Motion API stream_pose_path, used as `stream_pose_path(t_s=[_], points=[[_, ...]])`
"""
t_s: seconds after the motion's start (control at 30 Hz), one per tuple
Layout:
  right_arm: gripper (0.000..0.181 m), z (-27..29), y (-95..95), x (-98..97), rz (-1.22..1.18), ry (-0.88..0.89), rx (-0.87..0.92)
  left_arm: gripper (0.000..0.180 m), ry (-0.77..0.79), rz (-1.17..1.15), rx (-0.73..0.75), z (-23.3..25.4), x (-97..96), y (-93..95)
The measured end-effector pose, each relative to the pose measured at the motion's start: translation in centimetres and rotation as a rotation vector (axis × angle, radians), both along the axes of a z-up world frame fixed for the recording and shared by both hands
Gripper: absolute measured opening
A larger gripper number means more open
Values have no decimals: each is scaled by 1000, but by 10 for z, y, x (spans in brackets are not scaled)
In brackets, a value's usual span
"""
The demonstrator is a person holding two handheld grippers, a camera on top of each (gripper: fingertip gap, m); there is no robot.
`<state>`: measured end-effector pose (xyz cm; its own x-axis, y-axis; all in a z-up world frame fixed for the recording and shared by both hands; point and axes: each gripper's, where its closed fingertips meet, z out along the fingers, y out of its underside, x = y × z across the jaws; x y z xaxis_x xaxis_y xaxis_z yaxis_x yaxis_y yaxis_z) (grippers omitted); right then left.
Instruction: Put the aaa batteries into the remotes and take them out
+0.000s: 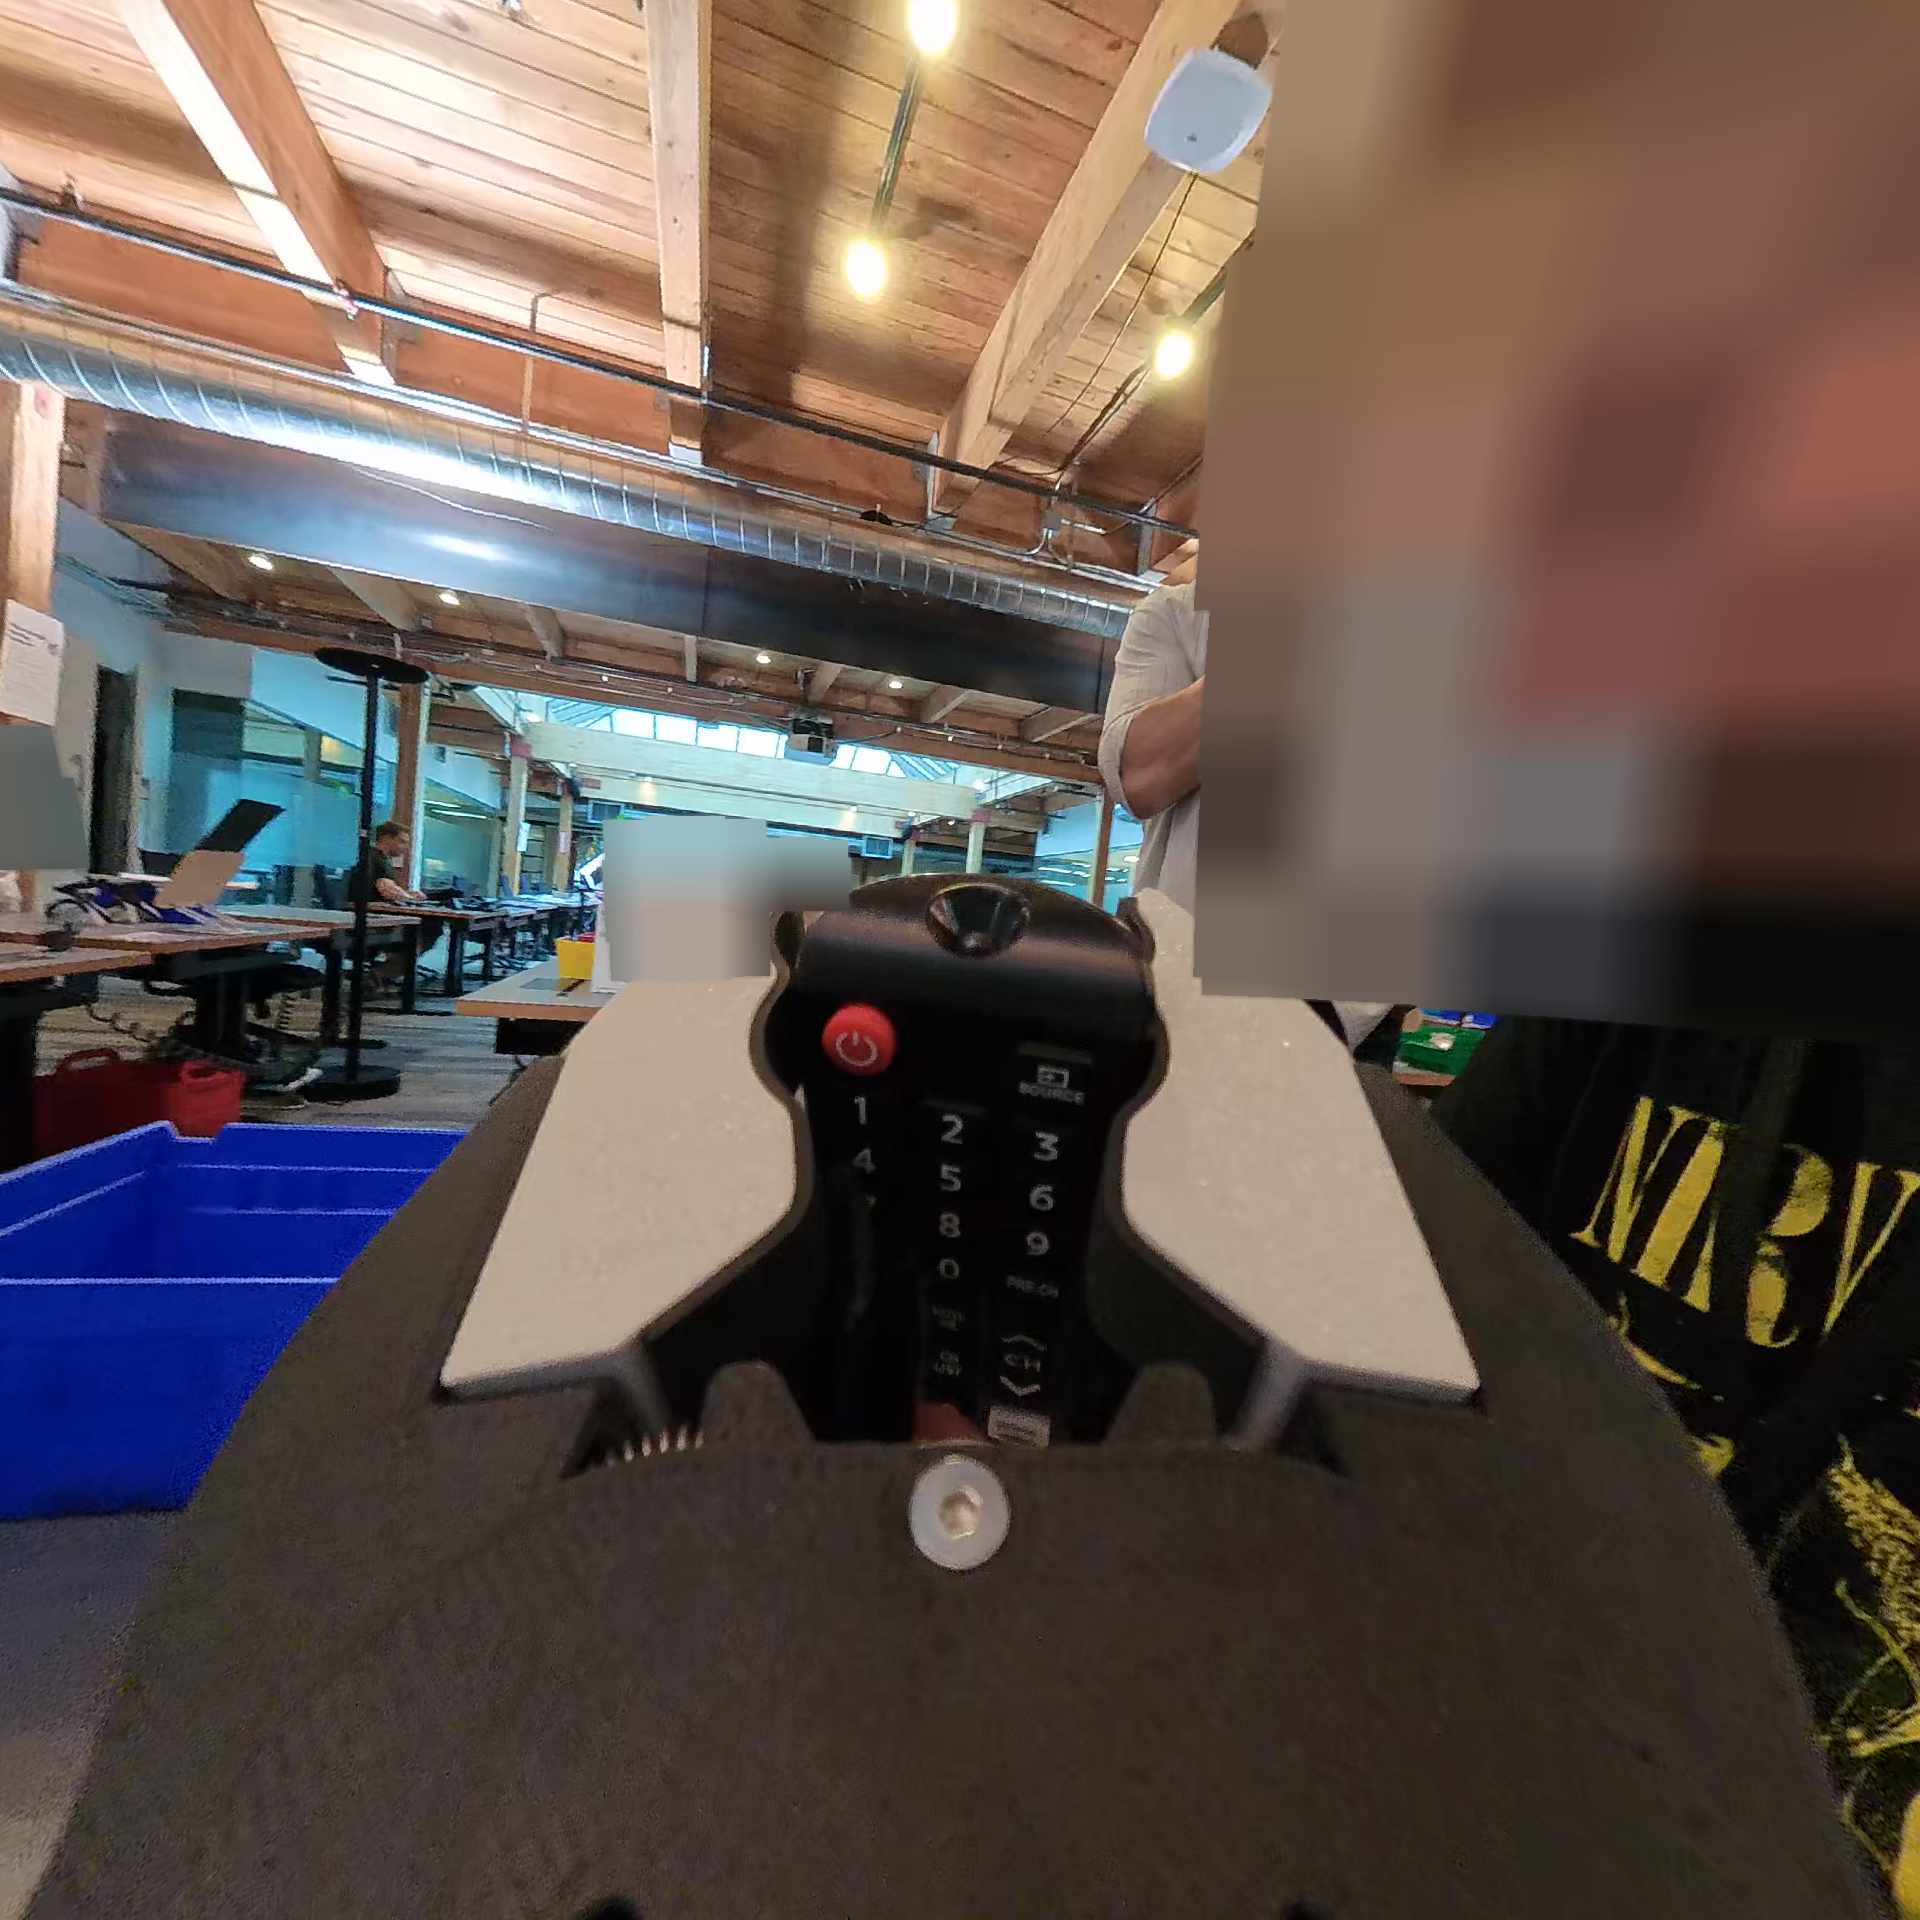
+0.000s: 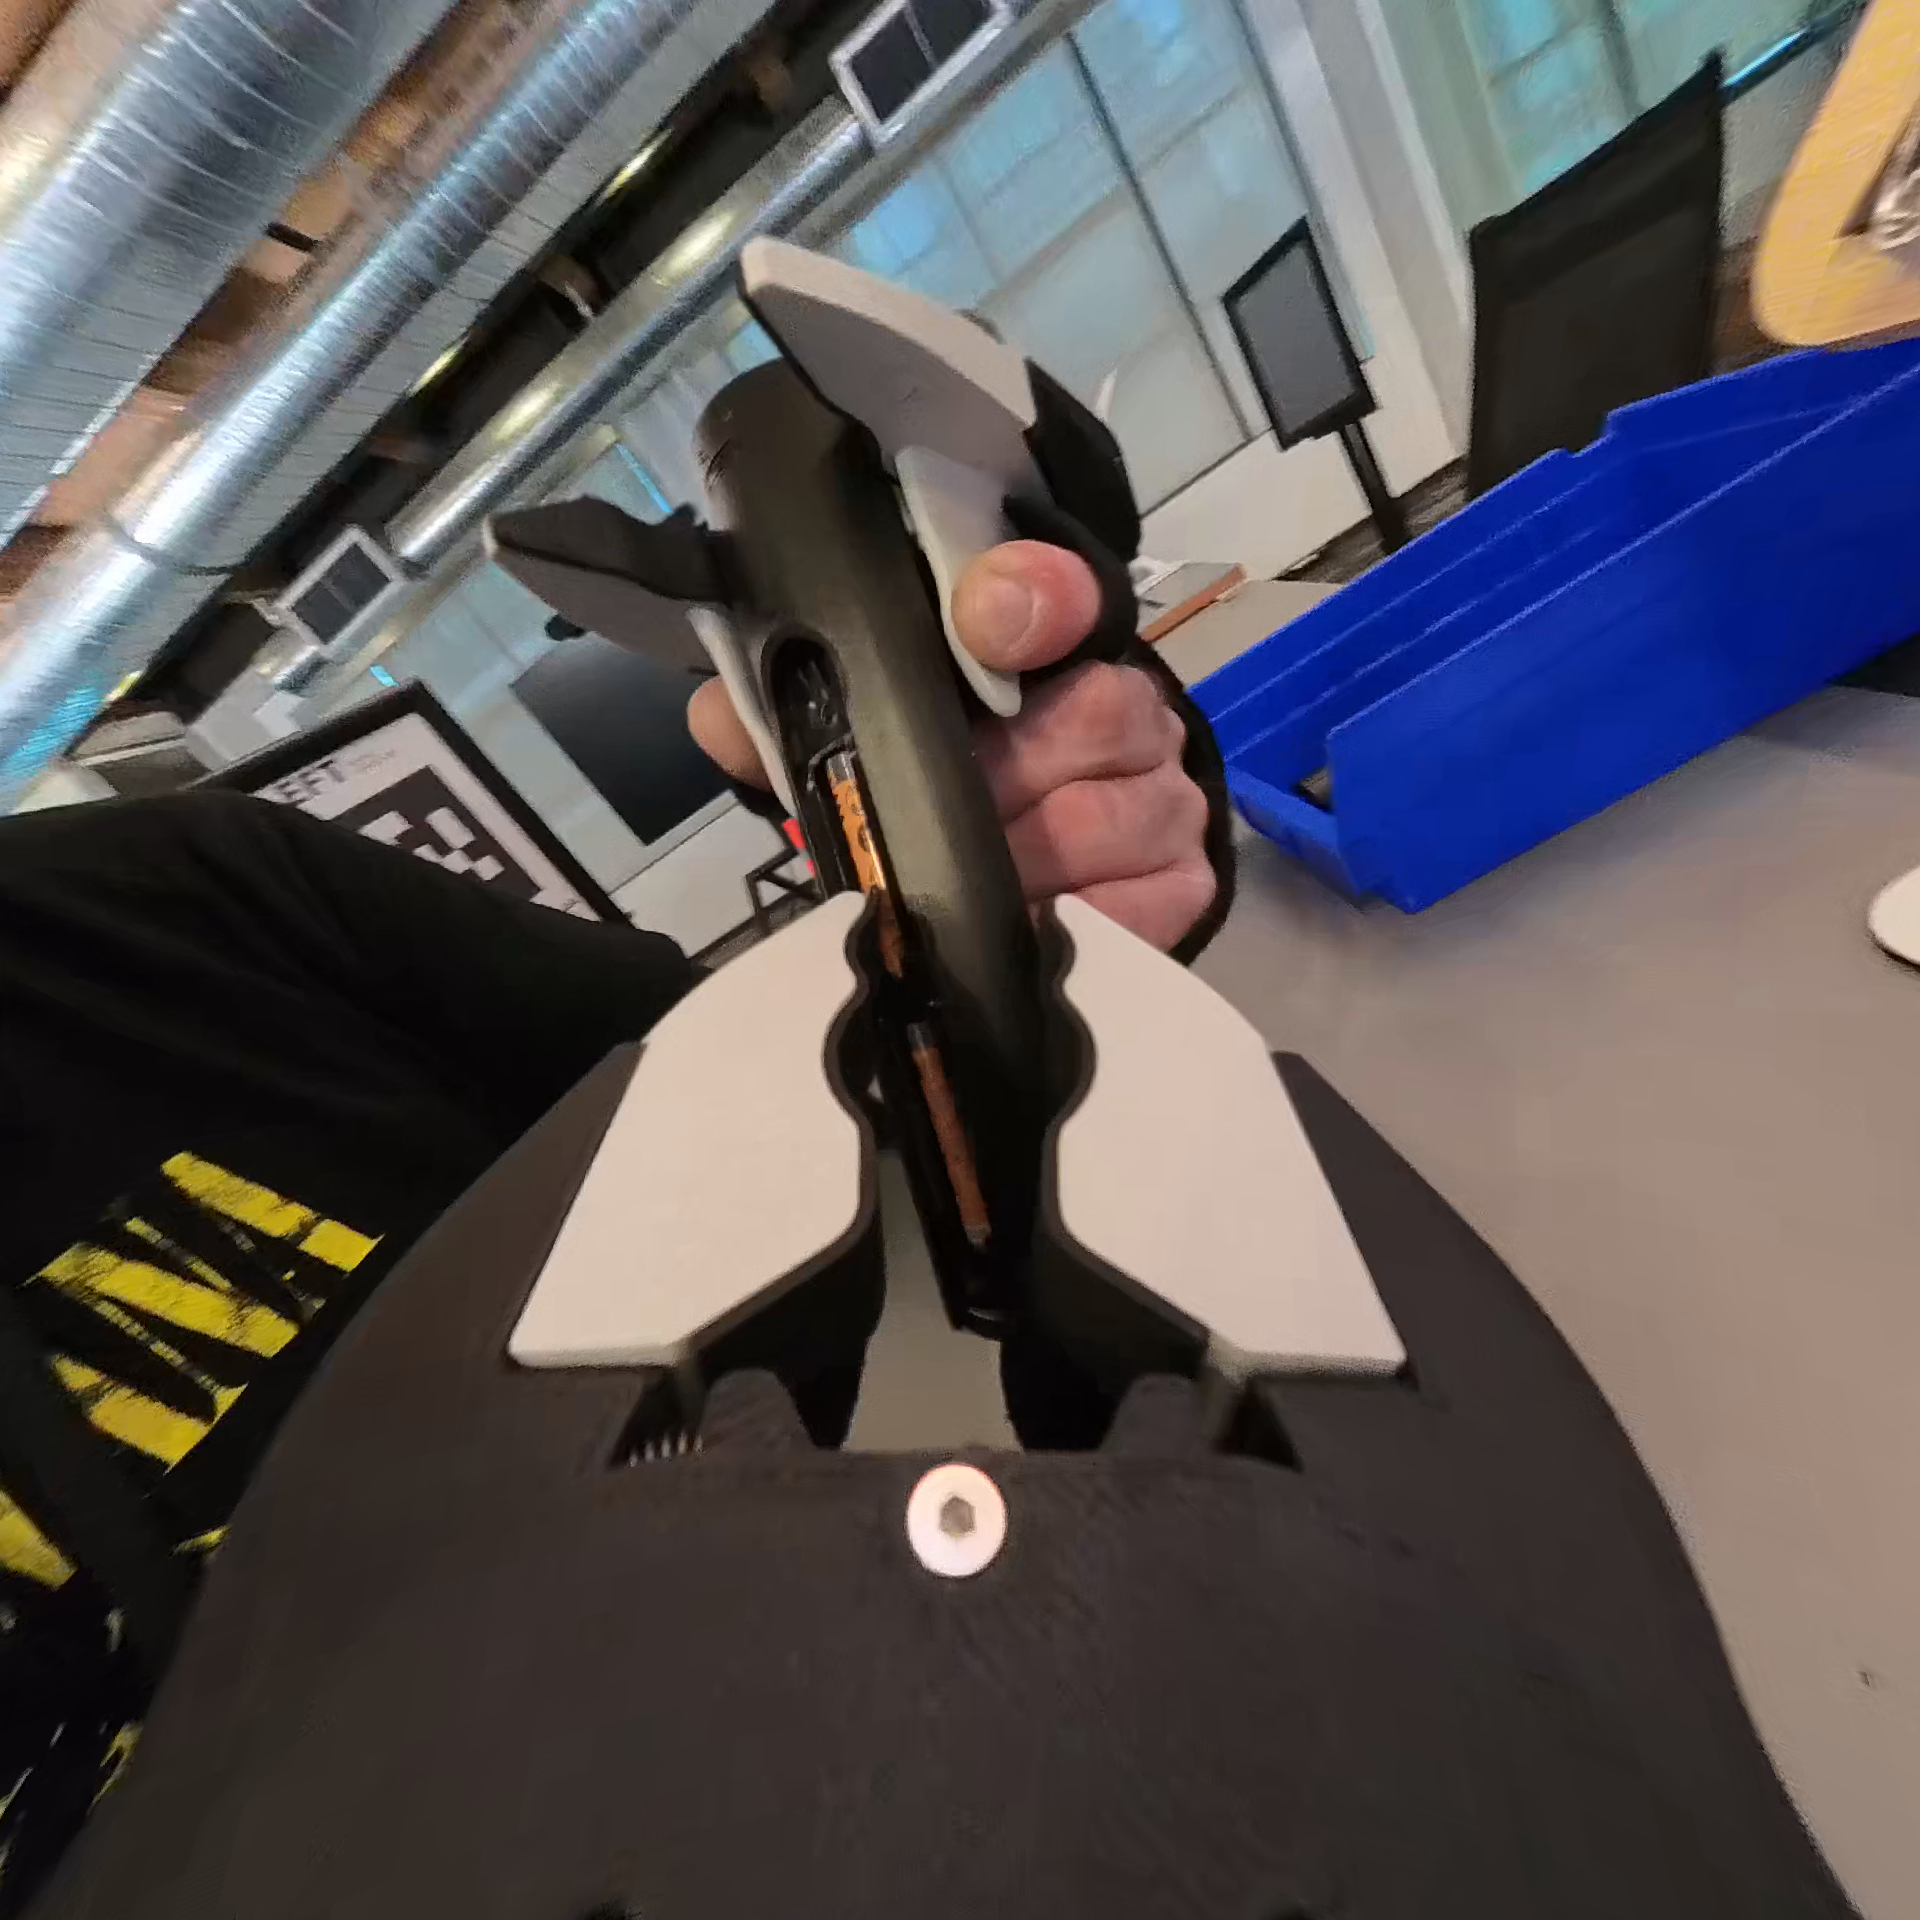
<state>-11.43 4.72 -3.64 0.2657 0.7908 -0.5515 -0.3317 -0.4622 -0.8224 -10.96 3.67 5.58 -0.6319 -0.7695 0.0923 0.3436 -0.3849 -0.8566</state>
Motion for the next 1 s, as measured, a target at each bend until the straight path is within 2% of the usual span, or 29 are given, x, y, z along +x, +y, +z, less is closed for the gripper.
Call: stream_pose_path(t_s=[0.17, 0.33, 0.4, 0.53, 0.77, 1.0], points=[[27, -3, -4, 0, 81, 41, 0, 59, 14, -18, 11, -2, 3, -7], [49, 8, 2, -6, 11, -15, -10, 58, 41, 33, 114, -8, 8, -14], [49, 12, 3, -9, 11, -13, -17, 59, 42, 47, 142, -9, 9, -16], [34, 13, 1, -6, 39, 53, -4, 58, 39, 43, 139, -7, 7, -15], [33, -4, -13, -5, 169, 63, 45, 58, 23, -3, 86, -1, 5, -19], [28, -4, -15, -5, 190, 101, 95, 58, 9, -21, 55, 1, 3, -20]])
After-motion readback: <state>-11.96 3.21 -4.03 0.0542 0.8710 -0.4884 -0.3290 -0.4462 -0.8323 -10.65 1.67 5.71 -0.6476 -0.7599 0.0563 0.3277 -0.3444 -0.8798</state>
